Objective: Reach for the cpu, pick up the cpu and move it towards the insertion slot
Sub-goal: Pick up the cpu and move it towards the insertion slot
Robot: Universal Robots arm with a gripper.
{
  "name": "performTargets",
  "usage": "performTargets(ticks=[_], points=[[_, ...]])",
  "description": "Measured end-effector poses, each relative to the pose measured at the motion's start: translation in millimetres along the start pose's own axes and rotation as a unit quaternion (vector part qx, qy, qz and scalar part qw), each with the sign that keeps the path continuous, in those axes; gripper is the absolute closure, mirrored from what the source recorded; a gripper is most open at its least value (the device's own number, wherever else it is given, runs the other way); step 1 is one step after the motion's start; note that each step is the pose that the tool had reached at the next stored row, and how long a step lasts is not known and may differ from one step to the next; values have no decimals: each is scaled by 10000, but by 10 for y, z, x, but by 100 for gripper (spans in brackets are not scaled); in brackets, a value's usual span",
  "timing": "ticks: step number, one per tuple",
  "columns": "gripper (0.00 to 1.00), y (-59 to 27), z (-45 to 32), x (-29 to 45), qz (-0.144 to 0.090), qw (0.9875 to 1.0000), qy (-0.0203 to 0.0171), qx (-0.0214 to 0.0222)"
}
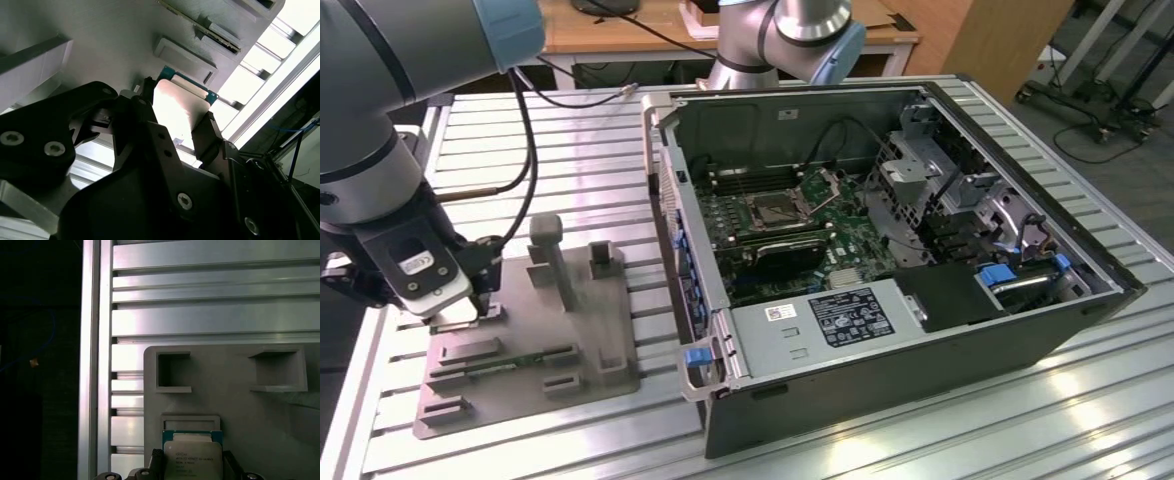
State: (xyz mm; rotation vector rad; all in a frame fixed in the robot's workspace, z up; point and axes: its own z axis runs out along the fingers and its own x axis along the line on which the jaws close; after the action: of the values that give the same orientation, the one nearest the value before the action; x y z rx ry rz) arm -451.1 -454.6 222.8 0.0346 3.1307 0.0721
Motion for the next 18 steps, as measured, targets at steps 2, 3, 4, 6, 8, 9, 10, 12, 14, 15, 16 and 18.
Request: performTargets(ticks=[2, 3, 4, 6, 8, 9, 10, 12, 14, 15, 16, 18], points=[[46, 0, -2, 0, 0, 10000, 1, 1], [46, 0, -3, 0, 0, 10000, 1, 1], [46, 0, -4, 0, 0, 10000, 2, 1], [46, 0, -18, 1, 0, 10000, 4, 3], [46, 1, -30, 0, 0, 10000, 2, 1], [46, 2, -38, 0, 0, 10000, 2, 1], [46, 2, -47, 0, 0, 10000, 2, 1], [46, 3, -65, 0, 0, 10000, 2, 1], [46, 4, -82, 0, 0, 10000, 3, 1], [46, 4, -90, 0, 0, 10000, 3, 1], [46, 5, -101, 0, 0, 10000, 5, 1], [46, 5, -121, -1, 0, 10000, 7, 1]])
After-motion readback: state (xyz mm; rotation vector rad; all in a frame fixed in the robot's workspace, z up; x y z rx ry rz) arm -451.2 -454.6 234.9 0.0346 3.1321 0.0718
